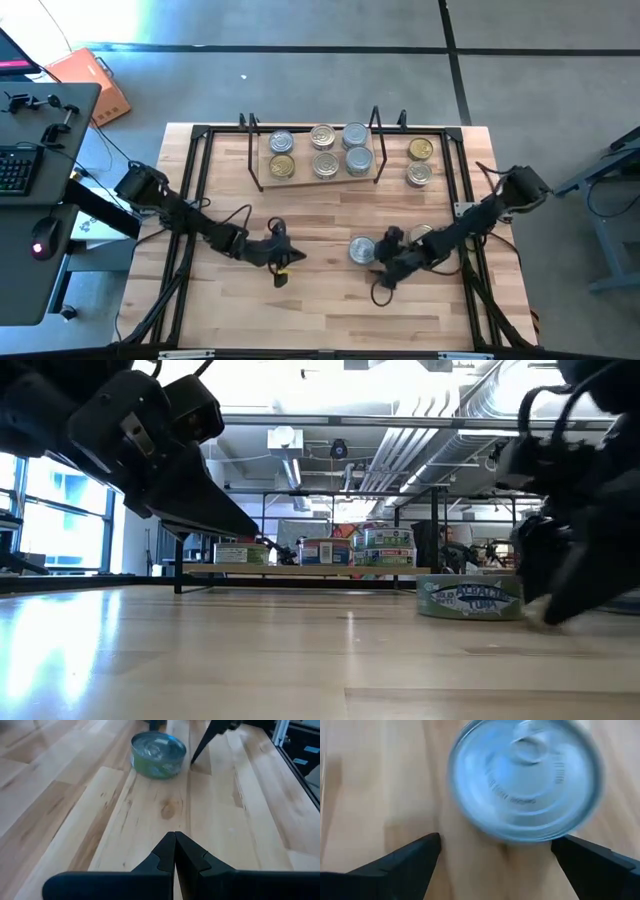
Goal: Stack canned seafood by type on shelf
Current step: Stack the green tuna can on top of the green tuna can on the shelf
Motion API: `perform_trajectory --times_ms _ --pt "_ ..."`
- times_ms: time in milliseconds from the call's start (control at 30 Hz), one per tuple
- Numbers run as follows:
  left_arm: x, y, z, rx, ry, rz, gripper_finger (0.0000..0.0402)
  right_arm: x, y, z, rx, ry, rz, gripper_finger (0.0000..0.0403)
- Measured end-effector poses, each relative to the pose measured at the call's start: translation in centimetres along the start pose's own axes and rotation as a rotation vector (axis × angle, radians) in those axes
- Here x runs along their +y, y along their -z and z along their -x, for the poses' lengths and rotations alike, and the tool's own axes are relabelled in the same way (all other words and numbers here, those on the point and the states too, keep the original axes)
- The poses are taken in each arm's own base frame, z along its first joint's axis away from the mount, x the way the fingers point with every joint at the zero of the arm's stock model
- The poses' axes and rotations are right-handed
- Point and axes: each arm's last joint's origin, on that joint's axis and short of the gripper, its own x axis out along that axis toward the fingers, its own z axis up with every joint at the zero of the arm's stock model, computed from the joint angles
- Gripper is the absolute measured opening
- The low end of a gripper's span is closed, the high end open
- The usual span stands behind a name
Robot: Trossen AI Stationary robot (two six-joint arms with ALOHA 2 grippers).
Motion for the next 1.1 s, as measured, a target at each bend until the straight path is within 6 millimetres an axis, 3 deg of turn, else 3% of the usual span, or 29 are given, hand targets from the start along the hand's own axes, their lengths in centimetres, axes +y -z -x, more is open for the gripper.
perform_trajectory --times_ms 267,567,800,967,1100 --pt "0.5 -0.3 -0.2 -0.014 -0.011 0.015 0.0000 -1.5 -2.2 -2.0 -0.205 0.005 -0.068 0.0383" --pt "0.4 -0.3 0.1 0.037 0.033 0.007 0.0000 -2.4 -6.3 -6.1 -0.280 -0.047 -0.057 0.0382" --pt "0.2 0.1 2.6 0.174 -0.050 0.038 0.0000 -1.9 -9.4 -8.1 -0.303 -0.042 0.005 0.0382" --pt "0.0 0.7 4.9 0.207 -0.179 0.053 0.0000 -1.8 -11.2 -8.2 -0.295 -0.034 0.039 0.0382" --pt "-0.2 1.2 5.6 0.212 -0.223 0.068 0.0000 -2.1 -12.4 -8.2 -0.248 -0.049 0.056 0.0382"
